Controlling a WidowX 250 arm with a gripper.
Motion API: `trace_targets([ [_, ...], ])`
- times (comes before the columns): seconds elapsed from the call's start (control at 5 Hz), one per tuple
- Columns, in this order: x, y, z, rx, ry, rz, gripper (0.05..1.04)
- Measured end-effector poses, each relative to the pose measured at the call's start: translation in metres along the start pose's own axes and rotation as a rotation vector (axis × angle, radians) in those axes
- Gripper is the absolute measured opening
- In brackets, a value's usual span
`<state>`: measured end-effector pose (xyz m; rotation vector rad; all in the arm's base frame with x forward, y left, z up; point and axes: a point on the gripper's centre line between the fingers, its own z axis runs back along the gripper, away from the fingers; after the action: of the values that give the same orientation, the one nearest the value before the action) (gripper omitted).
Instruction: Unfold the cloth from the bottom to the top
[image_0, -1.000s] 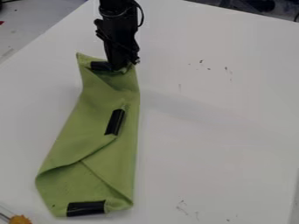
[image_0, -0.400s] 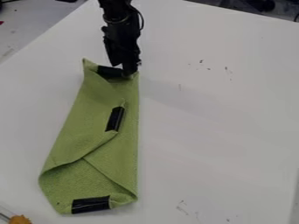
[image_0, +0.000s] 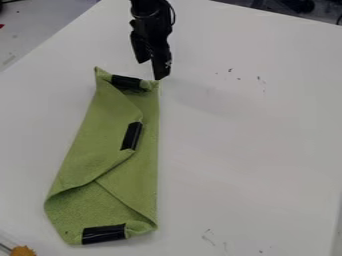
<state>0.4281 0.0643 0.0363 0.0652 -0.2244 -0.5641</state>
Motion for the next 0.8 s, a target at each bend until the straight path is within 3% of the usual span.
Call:
trace_targets([
  [0.2,0.004,0.006,-0.010,0.002,-0.022,-0.037,1.000],
  [0.4,-0.004,-0.002,-0.007,0.014,0.039,-0.043,1.000],
  [0.6,-0.003,-0.023,0.028,0.093,0.020,-0.045,1.000],
  [0.8,-0.018,-0.029,0.029,0.036,0.049,-0.010,1.000],
])
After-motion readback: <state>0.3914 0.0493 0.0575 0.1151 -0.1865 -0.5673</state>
